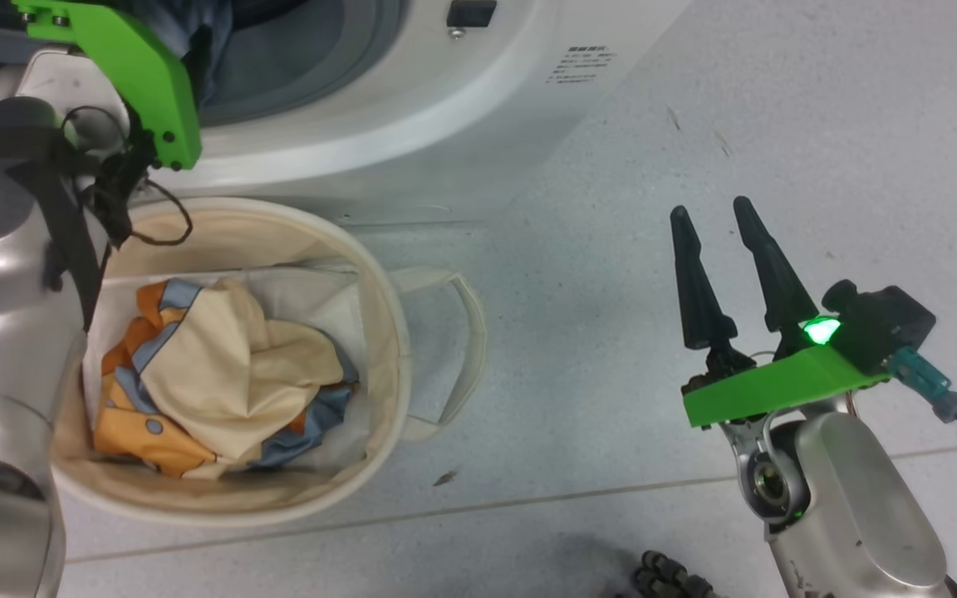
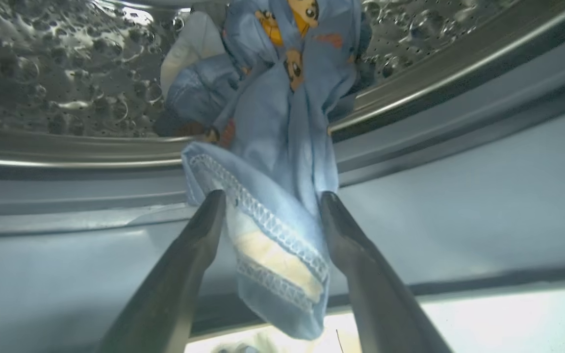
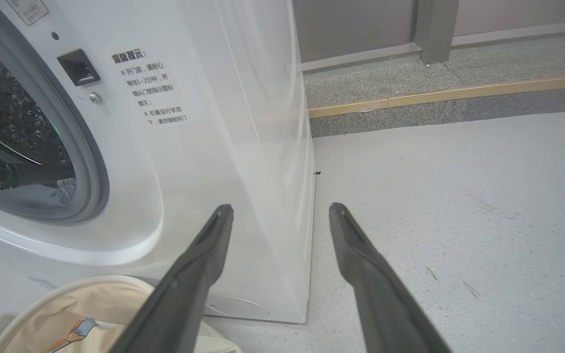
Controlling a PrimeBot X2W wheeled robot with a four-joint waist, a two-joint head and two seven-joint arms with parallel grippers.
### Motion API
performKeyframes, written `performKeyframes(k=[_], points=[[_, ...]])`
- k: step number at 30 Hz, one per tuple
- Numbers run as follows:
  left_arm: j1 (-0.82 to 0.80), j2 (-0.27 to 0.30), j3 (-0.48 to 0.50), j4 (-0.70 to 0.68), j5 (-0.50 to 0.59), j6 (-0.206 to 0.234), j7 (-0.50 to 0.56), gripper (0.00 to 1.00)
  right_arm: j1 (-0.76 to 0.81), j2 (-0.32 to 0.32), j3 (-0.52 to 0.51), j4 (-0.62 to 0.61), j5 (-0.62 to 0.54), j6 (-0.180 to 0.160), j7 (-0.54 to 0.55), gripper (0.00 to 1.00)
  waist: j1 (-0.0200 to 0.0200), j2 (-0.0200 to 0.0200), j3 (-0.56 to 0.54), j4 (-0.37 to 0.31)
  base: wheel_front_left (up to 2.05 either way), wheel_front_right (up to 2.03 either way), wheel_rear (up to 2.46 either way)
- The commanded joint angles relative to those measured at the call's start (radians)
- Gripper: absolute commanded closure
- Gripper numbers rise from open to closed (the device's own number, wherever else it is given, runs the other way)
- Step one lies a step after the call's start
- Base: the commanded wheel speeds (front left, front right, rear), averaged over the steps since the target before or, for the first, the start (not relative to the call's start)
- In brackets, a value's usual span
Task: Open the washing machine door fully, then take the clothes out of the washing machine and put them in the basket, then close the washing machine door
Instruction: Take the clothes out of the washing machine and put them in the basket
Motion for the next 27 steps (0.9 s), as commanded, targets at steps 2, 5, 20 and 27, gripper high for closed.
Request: performKeyframes(k=[2, 5, 20, 27], points=[[-0.065, 0.032, -0.002, 0.011, 0.004, -0.006, -0.007, 0.0, -0.003, 0.004, 0.016, -0.035, 0.01, 0.006, -0.005, 0.0, -0.0001, 0.0, 0.012, -0.006, 0.0, 0.0, 0.0], [-0.071, 0.024, -0.008, 0.047, -0.004, -0.006, -0.003, 0.0, -0.002, 0.004, 0.015, -0.034, 0.007, 0.006, -0.005, 0.0, -0.0001, 0.0, 0.012, -0.005, 0.0, 0.0, 0.0], [-0.042, 0.026, -0.094, -0.005, -0.102, -0.006, -0.025, 1.0, -0.004, 0.004, 0.018, -0.023, 0.007, 0.006, -0.005, 0.0, -0.0001, 0.0, -0.002, -0.003, 0.0, 0.0, 0.0], [-0.014, 0.05, -0.126, -0.074, -0.151, -0.006, -0.199, 1.0, 0.008, 0.004, 0.007, -0.009, 0.002, 0.006, -0.005, 0.0, -0.0001, 0.0, -0.055, 0.013, 0.0, 0.0, 0.0]])
